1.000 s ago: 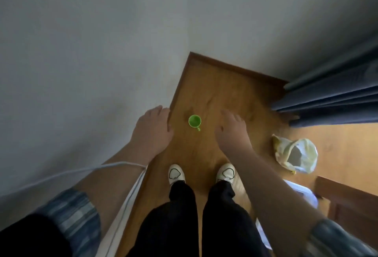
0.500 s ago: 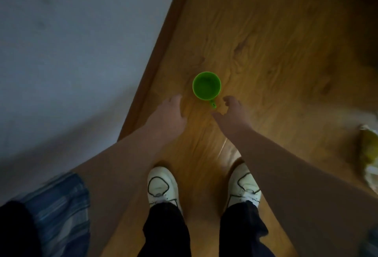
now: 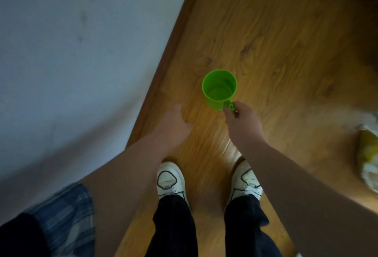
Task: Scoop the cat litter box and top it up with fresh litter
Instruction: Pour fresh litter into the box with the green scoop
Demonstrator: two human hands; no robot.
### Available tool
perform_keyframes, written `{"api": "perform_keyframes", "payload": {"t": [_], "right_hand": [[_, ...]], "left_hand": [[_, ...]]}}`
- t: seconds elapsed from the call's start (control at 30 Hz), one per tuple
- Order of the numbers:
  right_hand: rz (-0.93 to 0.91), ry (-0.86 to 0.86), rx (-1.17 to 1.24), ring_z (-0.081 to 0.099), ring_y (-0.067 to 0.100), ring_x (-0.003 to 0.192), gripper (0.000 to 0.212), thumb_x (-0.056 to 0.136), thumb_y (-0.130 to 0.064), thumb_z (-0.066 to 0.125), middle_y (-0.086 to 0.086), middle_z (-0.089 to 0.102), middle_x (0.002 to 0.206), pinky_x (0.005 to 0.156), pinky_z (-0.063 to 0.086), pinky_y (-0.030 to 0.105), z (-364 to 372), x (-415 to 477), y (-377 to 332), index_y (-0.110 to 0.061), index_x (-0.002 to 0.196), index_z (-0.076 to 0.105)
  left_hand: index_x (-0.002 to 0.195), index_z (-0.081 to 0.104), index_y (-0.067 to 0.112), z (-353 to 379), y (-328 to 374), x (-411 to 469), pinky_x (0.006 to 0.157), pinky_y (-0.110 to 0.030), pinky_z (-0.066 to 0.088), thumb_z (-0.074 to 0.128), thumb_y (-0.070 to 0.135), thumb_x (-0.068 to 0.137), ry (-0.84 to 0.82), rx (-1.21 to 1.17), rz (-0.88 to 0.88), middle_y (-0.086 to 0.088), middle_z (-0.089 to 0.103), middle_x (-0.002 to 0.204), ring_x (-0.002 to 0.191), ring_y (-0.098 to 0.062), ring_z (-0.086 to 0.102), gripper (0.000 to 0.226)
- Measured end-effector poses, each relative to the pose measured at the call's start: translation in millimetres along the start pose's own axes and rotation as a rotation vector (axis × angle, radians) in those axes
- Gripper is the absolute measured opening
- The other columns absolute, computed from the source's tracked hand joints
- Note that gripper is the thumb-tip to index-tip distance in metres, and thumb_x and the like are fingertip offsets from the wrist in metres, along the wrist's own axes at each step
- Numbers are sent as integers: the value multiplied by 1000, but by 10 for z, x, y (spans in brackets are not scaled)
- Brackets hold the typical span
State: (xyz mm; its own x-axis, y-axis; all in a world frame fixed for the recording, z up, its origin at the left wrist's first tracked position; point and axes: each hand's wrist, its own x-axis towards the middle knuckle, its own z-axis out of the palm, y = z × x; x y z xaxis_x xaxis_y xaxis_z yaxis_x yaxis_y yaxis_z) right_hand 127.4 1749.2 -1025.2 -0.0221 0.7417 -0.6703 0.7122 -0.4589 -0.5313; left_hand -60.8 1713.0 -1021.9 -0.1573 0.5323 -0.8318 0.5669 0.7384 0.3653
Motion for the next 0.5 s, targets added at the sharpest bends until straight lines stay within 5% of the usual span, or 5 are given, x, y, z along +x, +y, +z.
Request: {"api": "perform_keyframes", "payload": {"t": [0.1, 0.2, 0.3, 0.37, 0.5], "right_hand": [[-89, 6, -32, 53, 11, 65, 17, 102, -31, 51, -3, 57, 77, 52, 33, 27, -591, -591, -441, -26, 86, 56], [-164, 0, -34, 55, 11, 70, 11, 101, -28, 54, -4, 59, 82, 54, 38, 26, -1244, -1246, -990, -26, 93, 60], [-168, -13, 8, 58, 12, 71, 7, 101, -28, 54, -2, 64, 85, 59, 43, 29, -1914, -2039, -1612, -29, 100, 62], [-183, 19, 53, 58, 11, 71, 9, 101, -29, 54, -2, 66, 85, 62, 45, 31, -2344, -2625, -2023, -29, 100, 63], [-246, 114, 87, 58, 6, 74, 10, 100, -30, 55, -3, 66, 83, 61, 43, 22, -3088, -3782, -2750, -30, 92, 61]], "left_hand": [[131, 38, 25, -364, 317, -505, 56, -10, 38, 60, 12, 92, 35, -114, -5, 14, 48, 96, 75, 5, 45, 46], [139, 36, 33, -857, 795, -1185, 59, 0, 40, 60, 9, 91, 74, -209, 73, 12, 50, 116, 78, 8, 48, 58], [140, 47, 36, -1404, 1316, -2027, 92, -26, 51, 60, 9, 85, 73, -280, 208, 8, 54, 138, 108, -3, 58, 62], [132, 56, 39, -1736, 1634, -2683, 97, -40, 53, 59, 10, 83, 21, -315, 288, 11, 59, 135, 112, -3, 61, 57], [136, 55, 32, -2270, 2221, -4025, 94, -34, 54, 62, 7, 89, -13, -296, 460, 12, 64, 127, 106, 1, 64, 53]]}}
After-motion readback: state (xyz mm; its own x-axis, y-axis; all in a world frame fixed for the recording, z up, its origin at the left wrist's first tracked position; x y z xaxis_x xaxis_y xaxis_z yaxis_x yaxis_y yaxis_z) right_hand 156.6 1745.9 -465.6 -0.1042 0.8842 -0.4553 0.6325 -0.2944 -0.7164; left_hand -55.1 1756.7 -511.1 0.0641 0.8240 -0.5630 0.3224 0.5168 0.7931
